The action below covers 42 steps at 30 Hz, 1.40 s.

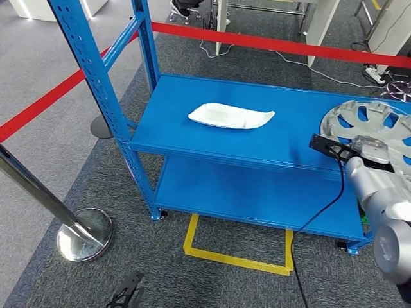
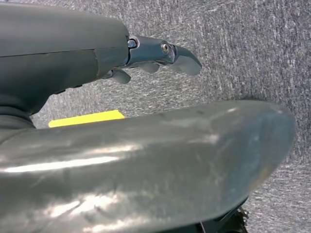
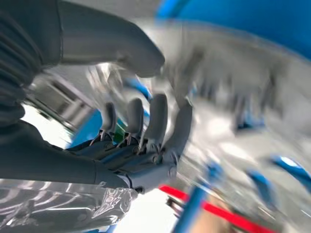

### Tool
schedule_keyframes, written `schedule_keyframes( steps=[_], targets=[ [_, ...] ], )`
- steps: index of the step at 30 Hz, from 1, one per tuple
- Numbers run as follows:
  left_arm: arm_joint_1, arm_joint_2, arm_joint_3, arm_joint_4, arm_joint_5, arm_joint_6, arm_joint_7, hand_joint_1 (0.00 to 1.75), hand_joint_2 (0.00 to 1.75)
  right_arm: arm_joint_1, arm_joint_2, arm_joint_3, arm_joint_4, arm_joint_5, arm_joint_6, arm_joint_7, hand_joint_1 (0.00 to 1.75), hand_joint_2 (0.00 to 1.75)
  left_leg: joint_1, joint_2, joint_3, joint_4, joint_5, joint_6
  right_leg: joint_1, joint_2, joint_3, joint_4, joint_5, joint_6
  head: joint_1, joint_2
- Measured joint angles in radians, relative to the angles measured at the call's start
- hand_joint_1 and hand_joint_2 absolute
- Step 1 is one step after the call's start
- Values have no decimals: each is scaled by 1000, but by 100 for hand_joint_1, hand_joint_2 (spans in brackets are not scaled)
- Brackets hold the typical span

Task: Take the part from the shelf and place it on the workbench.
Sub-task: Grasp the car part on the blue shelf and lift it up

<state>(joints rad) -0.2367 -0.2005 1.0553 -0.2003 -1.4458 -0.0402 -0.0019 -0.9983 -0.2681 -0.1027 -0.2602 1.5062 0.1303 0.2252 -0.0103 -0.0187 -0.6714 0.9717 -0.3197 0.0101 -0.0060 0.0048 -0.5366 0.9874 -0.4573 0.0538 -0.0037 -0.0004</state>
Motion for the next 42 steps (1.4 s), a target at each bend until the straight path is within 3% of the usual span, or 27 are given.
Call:
schedule_keyframes(
  steps=[2, 8, 16, 29, 36, 42],
  targets=[
    [-1, 0, 0, 0, 3, 2, -2, 0, 0, -32, 17, 12, 0, 13, 2, -22, 69, 175, 0, 0, -1, 0, 1, 0, 0, -1, -1, 0, 0, 0, 0, 0],
    [-4, 0, 1, 0, 12, 5, -8, 0, 0, -117, 67, 40, -9, 29, -7, -61, 0, 175, 0, 0, -2, 0, 0, 0, 0, -2, -2, 0, -2, -2, 0, 0],
    [-5, 2, 4, 0, 21, 10, -16, 0, 0, -148, 112, 59, -26, 29, -59, -103, 0, 175, 0, -1, -3, 0, 0, 0, 0, -4, -3, 0, -3, -2, 0, 0],
    [-5, 1, 6, 0, 20, 10, -16, 0, 0, -133, 143, 66, -25, 39, -60, -87, 0, 175, 0, -1, -4, 0, 0, -1, 0, -5, -3, 0, -3, -2, 0, 0],
    [-6, -1, 5, 0, 7, 6, -9, 0, 0, -96, 140, 67, -22, 39, -41, 14, 0, 175, 0, -1, -4, 0, -1, -1, 0, -4, -9, 0, -4, -3, 0, 0],
    [-6, -3, 2, 0, -3, 4, 0, 0, 0, -20, 92, 63, -13, 23, -37, 72, 0, 175, 0, -1, -5, 0, -2, -1, -1, -4, -7, 0, -4, -2, 0, 0]
  ],
)
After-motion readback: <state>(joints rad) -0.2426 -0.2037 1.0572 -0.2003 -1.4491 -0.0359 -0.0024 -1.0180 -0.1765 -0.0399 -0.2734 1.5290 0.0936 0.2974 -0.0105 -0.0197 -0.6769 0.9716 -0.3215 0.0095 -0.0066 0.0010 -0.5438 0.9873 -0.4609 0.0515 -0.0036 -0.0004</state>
